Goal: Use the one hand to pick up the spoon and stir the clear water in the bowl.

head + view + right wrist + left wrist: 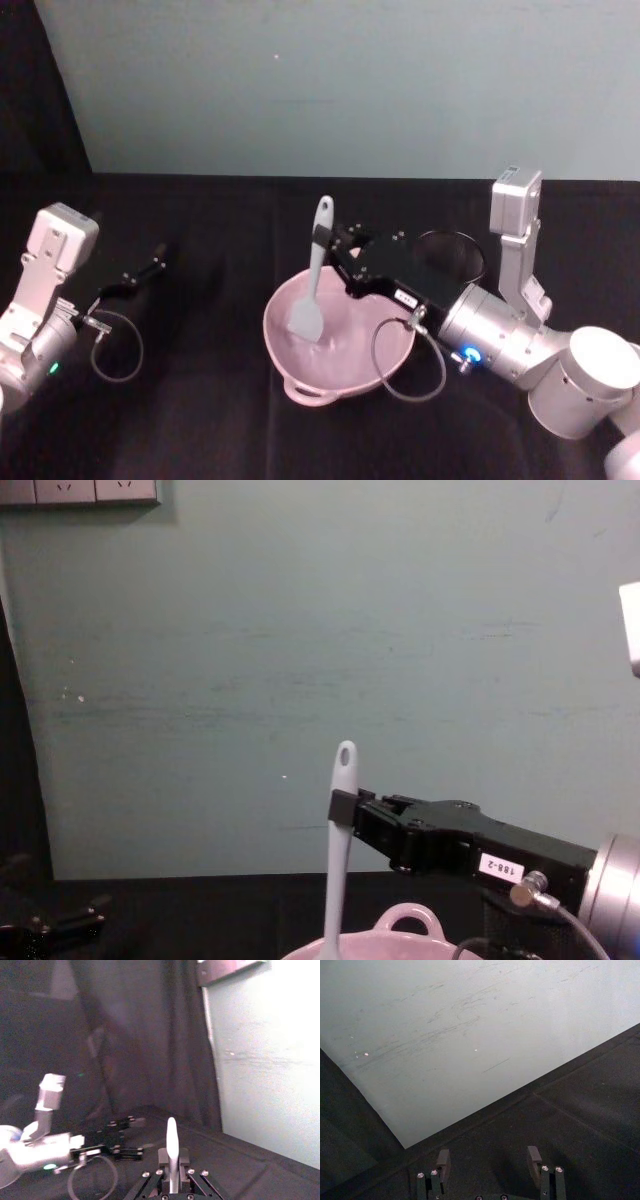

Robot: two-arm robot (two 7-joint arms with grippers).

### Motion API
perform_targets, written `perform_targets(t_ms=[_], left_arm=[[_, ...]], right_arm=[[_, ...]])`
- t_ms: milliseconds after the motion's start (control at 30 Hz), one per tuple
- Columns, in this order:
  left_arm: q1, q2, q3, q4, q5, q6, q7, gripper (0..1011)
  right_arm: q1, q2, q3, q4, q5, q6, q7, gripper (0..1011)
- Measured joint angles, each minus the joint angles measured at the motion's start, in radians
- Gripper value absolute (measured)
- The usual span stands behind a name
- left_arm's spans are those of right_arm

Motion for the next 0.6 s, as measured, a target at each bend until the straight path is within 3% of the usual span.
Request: perform_targets(t_ms=[267,600], left_arm=[[0.0,0.0,0.0,0.0,0.0,0.0,0.0,1005],[0.0,0.0,0.0,0.0,0.0,0.0,0.0,1005]], right_arm=[[0.034,-0.021,0.03,0.078,0.002,-0.016,-0.038,110],[0.018,0.003,0.071,0.059,-0.027,-0.034,-0.065,110]])
